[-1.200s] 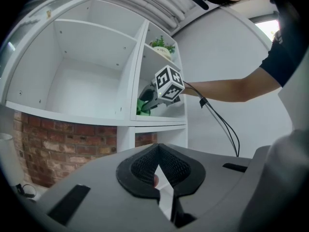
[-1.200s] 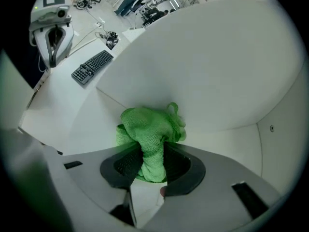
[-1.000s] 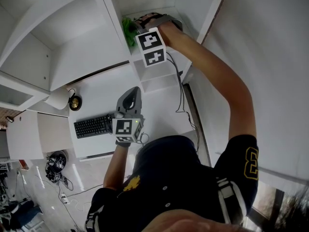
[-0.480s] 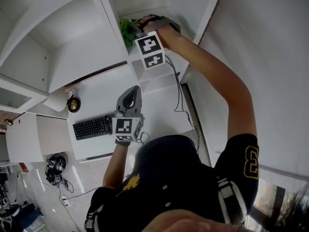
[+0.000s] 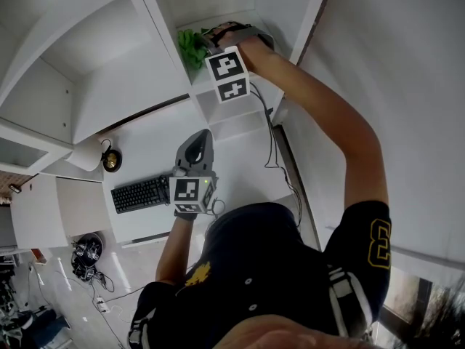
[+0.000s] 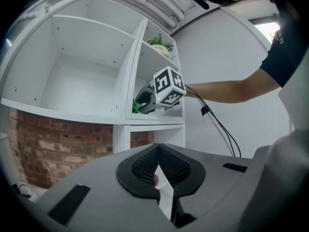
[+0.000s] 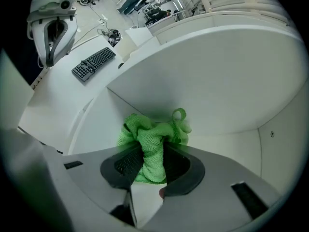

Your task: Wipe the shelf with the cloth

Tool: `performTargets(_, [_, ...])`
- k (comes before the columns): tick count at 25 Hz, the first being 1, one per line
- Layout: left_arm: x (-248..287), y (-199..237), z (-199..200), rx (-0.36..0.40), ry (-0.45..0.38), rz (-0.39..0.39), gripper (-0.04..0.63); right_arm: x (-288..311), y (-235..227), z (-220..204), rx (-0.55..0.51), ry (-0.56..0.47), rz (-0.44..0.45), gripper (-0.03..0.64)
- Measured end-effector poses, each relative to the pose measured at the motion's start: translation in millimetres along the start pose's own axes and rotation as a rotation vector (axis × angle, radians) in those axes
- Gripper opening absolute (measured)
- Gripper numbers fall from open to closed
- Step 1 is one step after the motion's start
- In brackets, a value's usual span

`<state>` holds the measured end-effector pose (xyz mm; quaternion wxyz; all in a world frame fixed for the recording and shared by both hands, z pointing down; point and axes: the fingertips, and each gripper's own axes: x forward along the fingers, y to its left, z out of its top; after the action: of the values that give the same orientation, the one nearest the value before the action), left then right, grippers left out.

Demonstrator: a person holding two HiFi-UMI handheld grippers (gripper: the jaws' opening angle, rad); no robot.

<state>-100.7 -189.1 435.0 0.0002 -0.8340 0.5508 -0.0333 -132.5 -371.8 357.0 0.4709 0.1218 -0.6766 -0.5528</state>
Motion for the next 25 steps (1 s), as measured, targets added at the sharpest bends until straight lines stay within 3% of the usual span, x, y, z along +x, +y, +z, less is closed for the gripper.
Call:
performTargets(10, [0.7,-1.6,-6.7,-0.014,0.009,-0.012,0.017,-5.7,7.6,-36.4,0.037,0.091,0.011,0.11])
performTargets(16, [3.5,-8.5,-6.7,-0.018,0.008,-0.038,0.017,-13.8,15.2,-66.7,0.04,0.244,0.013,0.11])
performTargets(21, [6.8,-11.7,-6.3,-0.014,0.006,-0.055,0.017,-18.7,19.3,-83.2,0.065,0.294,0.023,0.11])
performTargets(25, [6.9,-13.7,-6.4,-0.017,0.002,-0.06,0.017,-28.6,25.1,-107.9,0.049,0.458,0.028,0.11])
